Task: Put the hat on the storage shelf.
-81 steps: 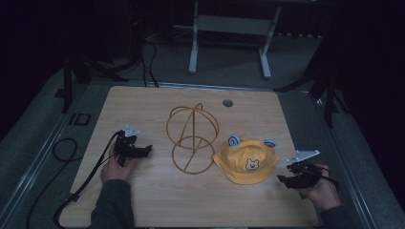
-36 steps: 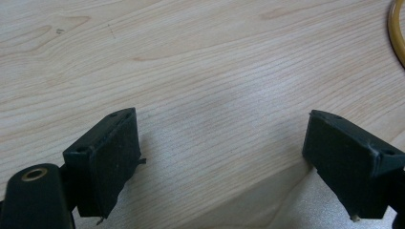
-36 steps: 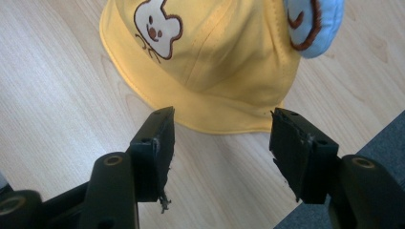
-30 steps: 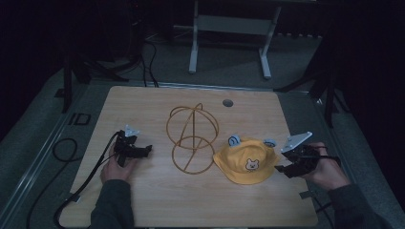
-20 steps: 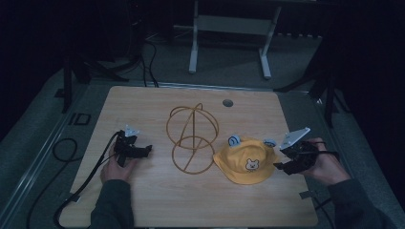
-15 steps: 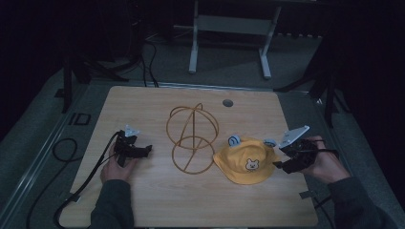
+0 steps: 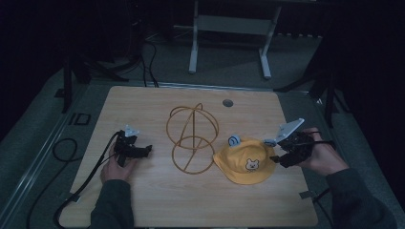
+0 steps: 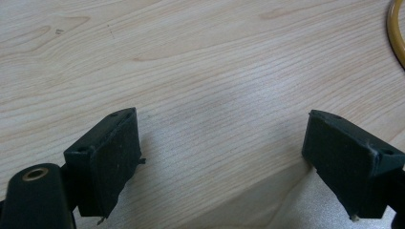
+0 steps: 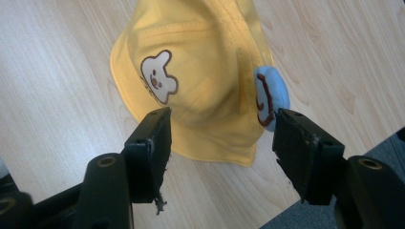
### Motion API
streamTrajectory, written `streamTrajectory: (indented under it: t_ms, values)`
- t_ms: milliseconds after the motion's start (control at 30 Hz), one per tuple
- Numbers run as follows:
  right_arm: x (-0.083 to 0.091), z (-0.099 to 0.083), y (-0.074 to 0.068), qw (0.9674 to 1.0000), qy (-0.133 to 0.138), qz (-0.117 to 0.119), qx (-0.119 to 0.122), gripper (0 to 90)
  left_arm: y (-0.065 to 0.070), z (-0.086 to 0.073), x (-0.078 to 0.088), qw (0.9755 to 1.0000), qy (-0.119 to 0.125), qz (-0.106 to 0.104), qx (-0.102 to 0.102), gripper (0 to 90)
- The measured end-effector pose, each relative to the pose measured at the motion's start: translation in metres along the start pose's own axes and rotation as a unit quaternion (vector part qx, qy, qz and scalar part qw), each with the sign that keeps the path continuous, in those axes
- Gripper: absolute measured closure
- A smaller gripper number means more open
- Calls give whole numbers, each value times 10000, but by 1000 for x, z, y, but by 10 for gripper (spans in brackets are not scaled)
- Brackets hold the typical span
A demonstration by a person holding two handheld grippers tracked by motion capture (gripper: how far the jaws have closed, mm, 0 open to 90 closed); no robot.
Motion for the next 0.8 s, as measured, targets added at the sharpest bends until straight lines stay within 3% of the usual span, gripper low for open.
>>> streamTrajectory:
  t_ms: [800]
  values:
    - [7,38,5,9986,-106,-41,507,391,0,0,0,10000,7,-14,-6,127]
Point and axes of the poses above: each handheld gripper's, and its own axes: x roughly backward along the jaws, z roughly out of its top, y roughly to its right, the point moved 5 cm from there along -x, roughly forward along the jaws, and after that the axes turned 5 degrees about -x, right-handed, at the moved point
